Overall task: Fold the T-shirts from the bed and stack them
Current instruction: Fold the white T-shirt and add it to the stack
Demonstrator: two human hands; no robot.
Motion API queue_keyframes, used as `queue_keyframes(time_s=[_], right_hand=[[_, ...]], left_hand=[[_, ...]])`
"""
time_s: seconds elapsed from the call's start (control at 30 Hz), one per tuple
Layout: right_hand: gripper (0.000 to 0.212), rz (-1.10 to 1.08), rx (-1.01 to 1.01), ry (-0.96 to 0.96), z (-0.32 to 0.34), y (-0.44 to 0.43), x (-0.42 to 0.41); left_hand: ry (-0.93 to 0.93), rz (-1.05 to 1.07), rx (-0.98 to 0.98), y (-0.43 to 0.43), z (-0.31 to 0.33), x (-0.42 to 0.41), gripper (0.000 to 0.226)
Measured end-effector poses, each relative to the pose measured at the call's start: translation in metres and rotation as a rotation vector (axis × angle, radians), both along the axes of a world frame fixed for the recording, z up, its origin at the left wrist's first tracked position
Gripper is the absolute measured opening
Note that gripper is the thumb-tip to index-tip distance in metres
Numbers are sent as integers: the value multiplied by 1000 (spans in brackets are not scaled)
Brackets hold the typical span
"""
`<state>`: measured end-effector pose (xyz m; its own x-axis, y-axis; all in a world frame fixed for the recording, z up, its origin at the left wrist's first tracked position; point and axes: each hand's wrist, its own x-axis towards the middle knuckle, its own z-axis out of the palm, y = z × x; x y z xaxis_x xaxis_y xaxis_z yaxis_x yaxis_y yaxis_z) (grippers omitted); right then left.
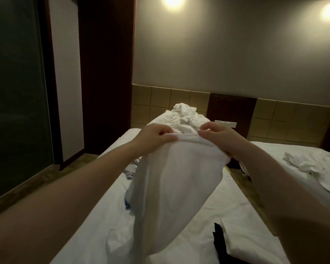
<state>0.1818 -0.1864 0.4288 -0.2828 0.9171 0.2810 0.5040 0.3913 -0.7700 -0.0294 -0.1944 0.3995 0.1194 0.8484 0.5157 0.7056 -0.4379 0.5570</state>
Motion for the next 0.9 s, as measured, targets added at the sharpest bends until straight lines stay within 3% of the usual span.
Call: queue_keyframes(time_s=[0.1,0.2,0.3,0.4,0.5,0.63,0.73,0.9], right_hand=[[11,-32,112,-65,-3,14,2],[14,-59,193,-167,-8,26,0],[12,-122,287,-185,-11,31,-4],[12,-113,271,-247,-16,34,-7],[7,-14,186,-307,-22,28,-17],[42,89,134,-200,-27,14,-38],[53,41,101,-273,-34,16,-49],[31,239,-84,-262,-65,18,-58]], left_hand=[[-162,-62,-182,-8,13,5,34],[-424,-120,-548,-12,18,5,40],[-623,-238,-720,-10,11,-1,28],[-518,-199,-661,-9,3,-5,15],[-605,-163,-529,-11,4,0,16],[-787,-203,-384,-13,13,10,16],[-815,-214,-283,-16,21,15,14],[-826,-253,-135,-21,43,6,22]])
